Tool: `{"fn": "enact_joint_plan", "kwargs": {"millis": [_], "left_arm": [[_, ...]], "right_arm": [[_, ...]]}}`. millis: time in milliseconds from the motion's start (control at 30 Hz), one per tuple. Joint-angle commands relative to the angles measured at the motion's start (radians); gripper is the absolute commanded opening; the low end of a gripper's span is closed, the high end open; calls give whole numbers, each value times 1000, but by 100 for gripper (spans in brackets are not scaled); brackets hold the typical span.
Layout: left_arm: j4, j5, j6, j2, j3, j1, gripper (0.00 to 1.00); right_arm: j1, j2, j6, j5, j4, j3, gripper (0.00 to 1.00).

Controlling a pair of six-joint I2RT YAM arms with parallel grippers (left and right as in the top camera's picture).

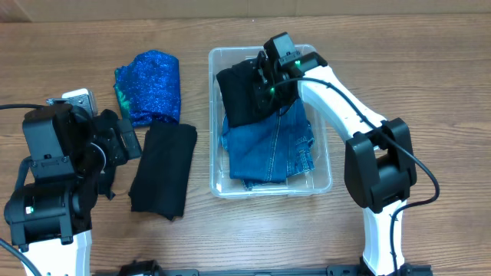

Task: Pack container
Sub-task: 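Open the right gripper and retract the right arm to the side, then grasp the right black sock on the left with the left gripper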

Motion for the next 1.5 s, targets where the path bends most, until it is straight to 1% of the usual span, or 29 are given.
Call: {"fn": "enact_joint_plan", "kwargs": {"millis": [0, 33, 67, 100, 133, 167, 200, 267, 367, 433, 533, 600, 633, 767, 867, 933, 1033, 1167, 1367, 1467], "left_arm": [[25, -6, 12, 1, 22, 0, 100], [29, -6, 12, 2, 22, 0, 100], [34, -5, 12, 2, 22, 0, 100], [36, -5, 12, 1, 22, 0, 100], [36, -3, 13, 1, 22, 0, 100], [35, 4, 16, 1, 22, 0, 100], [33, 19, 21, 1, 22, 0, 100], [34, 83, 58, 2, 22, 0, 100], [37, 203, 131, 23, 22, 0, 100], [36, 247, 176, 47, 22, 0, 100], [37, 269, 200, 106, 22, 2, 100], [38, 317, 227, 162, 22, 10, 100], [40, 392, 261, 217, 22, 26, 100], [51, 486, 289, 367, 22, 108, 100], [48, 562, 329, 471, 22, 175, 100], [41, 578, 347, 548, 22, 207, 100], [32, 579, 357, 684, 22, 215, 100], [31, 579, 365, 823, 22, 213, 100], [35, 579, 373, 949, 17, 212, 100], [36, 579, 373, 978, -2, 212, 100]], "right_arm": [[-2, -79, -28, 124, -95, 179, 4], [-2, -100, -32, 144, -130, 237, 5], [-3, -129, -32, 178, -180, 322, 8], [-4, -143, -32, 196, -202, 360, 11], [-8, -169, -32, 230, -237, 421, 22], [-14, -189, -32, 258, -263, 462, 65], [-24, -214, -32, 283, -293, 505, 100], [-48, -252, -33, 306, -344, 557, 100], [-119, -330, -35, 327, -443, 613, 100], [-191, -385, -35, 327, -499, 627, 100], [-312, -455, -27, 322, -568, 628, 100], [-422, -495, -26, 270, -626, 628, 100], [-497, -511, -24, 201, -657, 628, 100], [-632, -512, -24, 97, -713, 625, 100], [-673, -509, -24, 60, -718, 614, 100], [-678, -507, -24, 58, -714, 608, 100], [-678, -497, -24, 58, -713, 608, 100], [-678, -482, -24, 59, -723, 607, 100], [-678, -475, -25, 61, -721, 605, 100], [-678, -475, -27, 61, -721, 604, 100]]}}
